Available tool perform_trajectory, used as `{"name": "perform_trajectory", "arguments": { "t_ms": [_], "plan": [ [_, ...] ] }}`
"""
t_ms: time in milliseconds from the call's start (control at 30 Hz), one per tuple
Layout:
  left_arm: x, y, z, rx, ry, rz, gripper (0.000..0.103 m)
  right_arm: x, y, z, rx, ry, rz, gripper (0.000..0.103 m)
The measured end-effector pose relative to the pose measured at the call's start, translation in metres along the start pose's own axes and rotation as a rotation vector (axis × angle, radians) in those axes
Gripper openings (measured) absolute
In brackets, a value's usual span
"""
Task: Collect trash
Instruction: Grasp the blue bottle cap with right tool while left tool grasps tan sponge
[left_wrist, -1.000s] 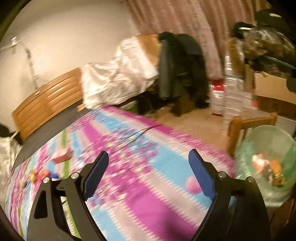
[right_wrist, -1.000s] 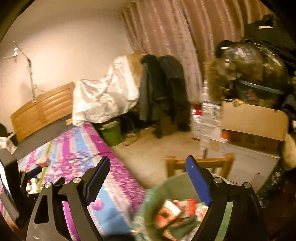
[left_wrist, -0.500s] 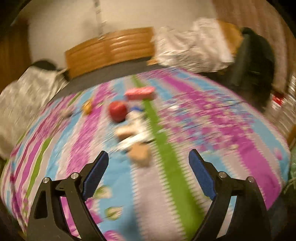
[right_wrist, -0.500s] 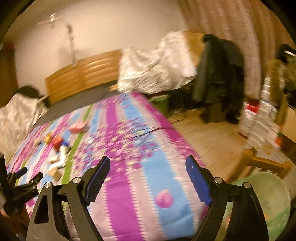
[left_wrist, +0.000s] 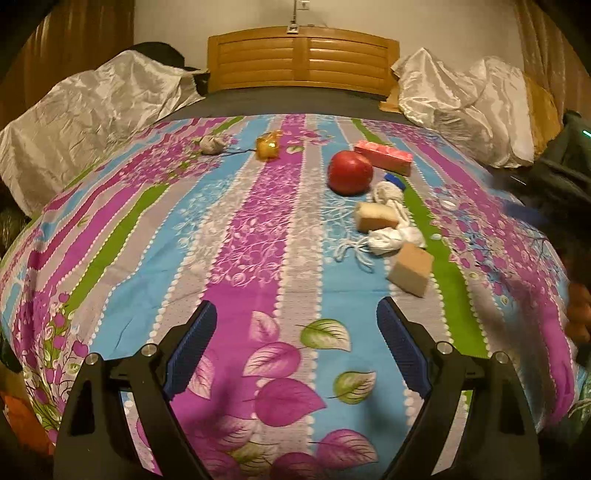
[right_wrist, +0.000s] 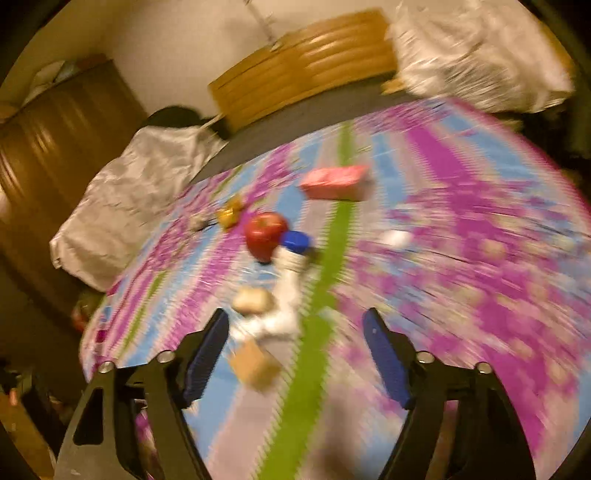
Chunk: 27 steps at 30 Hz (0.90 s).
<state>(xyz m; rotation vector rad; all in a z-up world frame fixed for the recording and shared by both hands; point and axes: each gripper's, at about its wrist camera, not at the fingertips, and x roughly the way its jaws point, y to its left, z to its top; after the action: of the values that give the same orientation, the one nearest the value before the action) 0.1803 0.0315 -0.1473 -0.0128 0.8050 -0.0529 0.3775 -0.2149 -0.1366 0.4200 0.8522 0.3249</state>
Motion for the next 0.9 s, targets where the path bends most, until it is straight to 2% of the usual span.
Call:
{"name": "perform_trajectory", "arguments": {
  "t_ms": [100, 167, 333, 400, 467, 533, 600, 700, 800, 900],
  "plan": [
    [0.007, 0.011, 0.0, -0.028, 0.01, 0.0, 0.085, 0.06, -0.001, 0.034, 0.019, 0.046, 0.001, 0.068],
    [0.011, 0.019, 0.0, -0.047, 0.015, 0.003, 0.085, 0.094, -0.008, 0.052, 0.077, 0.06, 0.004, 0.061],
    [0.021, 0.035, -0.001, -0.082, 0.038, 0.012, 0.085, 0.14, -0.031, 0.074, 0.191, 0.081, 0.034, 0.061],
    [0.028, 0.04, -0.002, -0.094, 0.055, 0.02, 0.085, 0.16, -0.041, 0.077, 0.239, 0.112, 0.002, 0.06],
    [0.031, 0.043, -0.002, -0.106, 0.063, 0.024, 0.085, 0.168, -0.046, 0.076, 0.269, 0.134, 0.017, 0.041],
    [0.031, 0.045, -0.003, -0.116, 0.062, 0.025, 0.085, 0.164, -0.041, 0.073, 0.245, 0.126, 0.013, 0.041],
    [0.03, 0.046, -0.003, -0.116, 0.059, 0.026, 0.085, 0.147, -0.024, 0.066, 0.166, 0.101, 0.001, 0.041],
    [0.029, 0.042, -0.003, -0.104, 0.054, 0.024, 0.085, 0.101, 0.003, 0.05, 0.083, 0.052, 0.027, 0.041],
    [0.023, 0.036, -0.001, -0.091, 0.042, 0.015, 0.085, 0.047, 0.019, 0.023, 0.046, 0.012, 0.07, 0.041],
    [0.02, 0.025, -0.003, -0.077, 0.043, -0.007, 0.085, 0.025, 0.012, -0.005, 0.078, 0.034, 0.074, 0.041]
  ]
}}
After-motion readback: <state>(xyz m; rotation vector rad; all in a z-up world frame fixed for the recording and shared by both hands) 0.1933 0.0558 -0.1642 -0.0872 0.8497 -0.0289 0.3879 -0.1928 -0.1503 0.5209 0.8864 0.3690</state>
